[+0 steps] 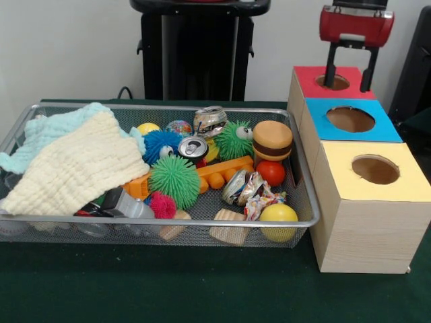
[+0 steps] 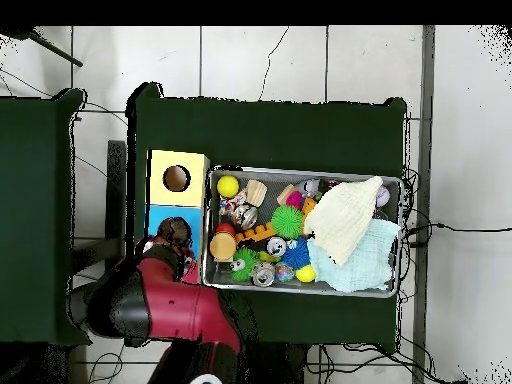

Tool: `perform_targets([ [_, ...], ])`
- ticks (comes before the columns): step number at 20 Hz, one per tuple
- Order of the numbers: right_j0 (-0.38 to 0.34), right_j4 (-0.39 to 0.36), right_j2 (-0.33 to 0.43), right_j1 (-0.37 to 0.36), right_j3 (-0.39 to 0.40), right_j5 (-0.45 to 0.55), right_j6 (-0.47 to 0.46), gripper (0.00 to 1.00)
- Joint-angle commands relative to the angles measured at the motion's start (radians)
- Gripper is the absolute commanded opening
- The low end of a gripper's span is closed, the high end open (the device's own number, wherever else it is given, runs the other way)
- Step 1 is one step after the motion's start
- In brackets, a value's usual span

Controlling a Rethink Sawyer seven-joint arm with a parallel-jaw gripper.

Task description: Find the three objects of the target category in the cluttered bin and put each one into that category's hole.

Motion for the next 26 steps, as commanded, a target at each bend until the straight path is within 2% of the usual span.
perform_targets([
  [1, -0.173, -0.088, 0.122, -0.083, 0.063, 0.056, -0.015, 1.0],
  [5, -0.31, -0.178, 0.205, -0.098, 0.103, 0.016, -0.071, 1.0],
  [9, -0.427, -0.284, 0.283, -0.095, 0.138, -0.044, -0.072, 1.0],
  [16, -0.557, -0.449, 0.362, -0.073, 0.164, -0.115, -0.031, 1.0],
  [21, -0.619, -0.545, 0.383, -0.059, 0.142, -0.111, -0.036, 1.0],
  [26, -0.724, -0.631, 0.446, -0.07, 0.147, -0.085, -0.064, 1.0],
])
